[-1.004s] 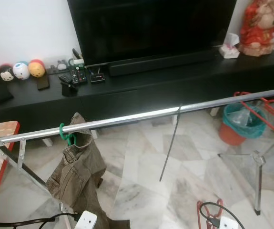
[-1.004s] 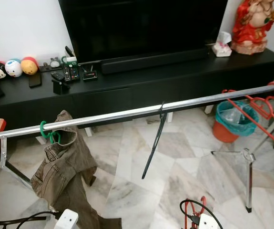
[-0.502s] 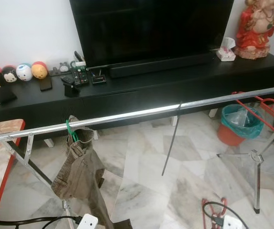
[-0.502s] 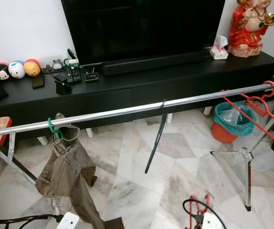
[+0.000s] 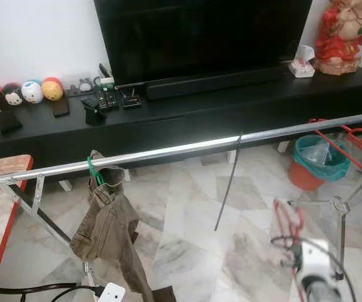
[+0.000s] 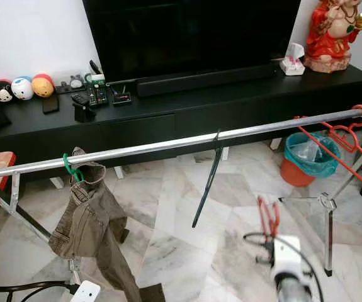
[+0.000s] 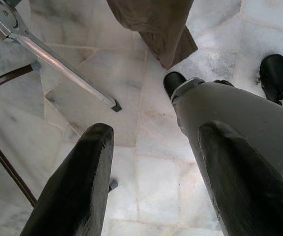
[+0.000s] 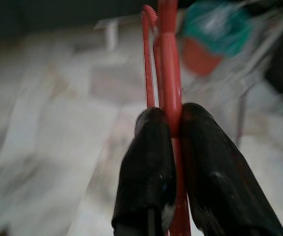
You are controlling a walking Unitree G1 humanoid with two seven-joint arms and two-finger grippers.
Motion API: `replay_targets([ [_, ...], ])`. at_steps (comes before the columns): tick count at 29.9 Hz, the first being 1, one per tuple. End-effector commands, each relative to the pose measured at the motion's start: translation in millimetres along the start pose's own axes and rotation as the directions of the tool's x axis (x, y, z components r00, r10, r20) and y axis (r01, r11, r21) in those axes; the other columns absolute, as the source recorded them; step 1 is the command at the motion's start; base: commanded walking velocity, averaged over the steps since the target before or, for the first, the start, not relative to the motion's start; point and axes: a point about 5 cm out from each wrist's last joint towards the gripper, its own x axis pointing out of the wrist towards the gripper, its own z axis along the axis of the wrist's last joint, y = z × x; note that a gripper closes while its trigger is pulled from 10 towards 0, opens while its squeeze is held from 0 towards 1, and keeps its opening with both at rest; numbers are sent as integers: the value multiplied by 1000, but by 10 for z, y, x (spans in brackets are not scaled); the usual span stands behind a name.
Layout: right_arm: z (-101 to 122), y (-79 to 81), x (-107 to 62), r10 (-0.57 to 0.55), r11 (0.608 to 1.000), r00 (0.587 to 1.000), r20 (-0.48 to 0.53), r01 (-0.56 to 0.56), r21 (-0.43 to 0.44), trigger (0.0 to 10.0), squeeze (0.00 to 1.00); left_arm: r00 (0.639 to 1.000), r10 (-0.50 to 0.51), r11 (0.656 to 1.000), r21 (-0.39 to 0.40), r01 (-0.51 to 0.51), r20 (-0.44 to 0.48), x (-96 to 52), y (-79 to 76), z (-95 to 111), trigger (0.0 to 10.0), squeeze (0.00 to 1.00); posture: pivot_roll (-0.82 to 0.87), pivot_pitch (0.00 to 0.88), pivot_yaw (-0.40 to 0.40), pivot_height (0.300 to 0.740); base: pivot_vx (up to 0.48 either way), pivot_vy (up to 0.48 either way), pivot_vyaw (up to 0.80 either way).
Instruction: Hang hanger
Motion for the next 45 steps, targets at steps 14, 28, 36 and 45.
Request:
replay_targets([
  [14, 866, 386, 351, 132, 987, 963, 235, -150, 61, 10000, 0, 1000, 20, 1000, 14, -20, 12, -4, 50, 27, 10000, 0, -98, 2, 73, 740, 0, 0, 0],
  [28, 1080, 348, 419, 182, 979, 949, 258, -199, 41, 10000, 0, 1000, 10, 1000, 15, -10, 16, 2, 26, 45, 10000, 0, -104, 6, 70, 740, 0, 0, 0],
  [36, 1211, 402, 502, 233, 972, 953, 192, -234, -21, 10000, 0, 1000, 8, 1000, 11, -8, 16, 2, 20, 40, 10000, 0, -95, 5, 69, 740, 0, 0, 0],
  [45, 1433, 546, 563, 303, 953, 938, 169, -295, -71, 10000, 0, 1000, 13, 1000, 7, -13, 12, -6, 41, 13, 10000, 0, -84, 0, 67, 740, 0, 0, 0],
])
